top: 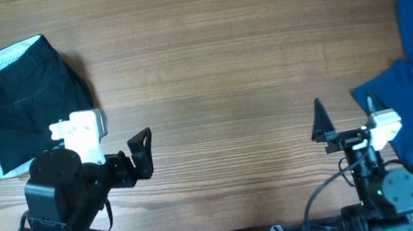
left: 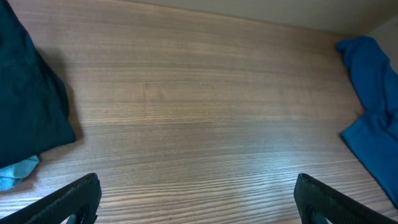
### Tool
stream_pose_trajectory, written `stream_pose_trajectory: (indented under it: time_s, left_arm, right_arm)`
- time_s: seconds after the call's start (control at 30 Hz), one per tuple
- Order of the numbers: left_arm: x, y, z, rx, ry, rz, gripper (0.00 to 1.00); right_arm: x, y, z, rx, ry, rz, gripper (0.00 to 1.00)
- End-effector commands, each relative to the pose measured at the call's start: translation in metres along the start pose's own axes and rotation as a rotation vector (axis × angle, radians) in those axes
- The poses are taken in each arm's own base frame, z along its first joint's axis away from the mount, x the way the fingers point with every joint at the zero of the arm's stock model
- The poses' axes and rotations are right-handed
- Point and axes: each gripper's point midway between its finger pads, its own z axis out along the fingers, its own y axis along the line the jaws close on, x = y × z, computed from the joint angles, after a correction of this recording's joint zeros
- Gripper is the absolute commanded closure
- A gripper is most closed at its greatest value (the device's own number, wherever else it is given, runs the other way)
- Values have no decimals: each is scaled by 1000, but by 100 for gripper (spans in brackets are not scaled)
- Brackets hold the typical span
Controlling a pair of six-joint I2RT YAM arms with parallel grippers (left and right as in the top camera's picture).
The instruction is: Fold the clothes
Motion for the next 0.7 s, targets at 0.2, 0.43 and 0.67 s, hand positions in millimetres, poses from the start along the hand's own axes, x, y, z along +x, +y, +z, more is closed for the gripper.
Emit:
stream_pose_trajectory:
  time_s: [0.2, 0.43, 0.67]
  left_arm:
    - [0, 2, 0, -10, -4, -5, 0]
    - [0, 2, 0, -10, -4, -5, 0]
    - [0, 2, 0, -10, -4, -5, 0]
  right_arm:
    - [51, 14, 2, -104, 102, -2, 0]
    - [51, 14, 2, -104, 103, -2, 0]
    - [52, 14, 2, -104, 103, -2, 0]
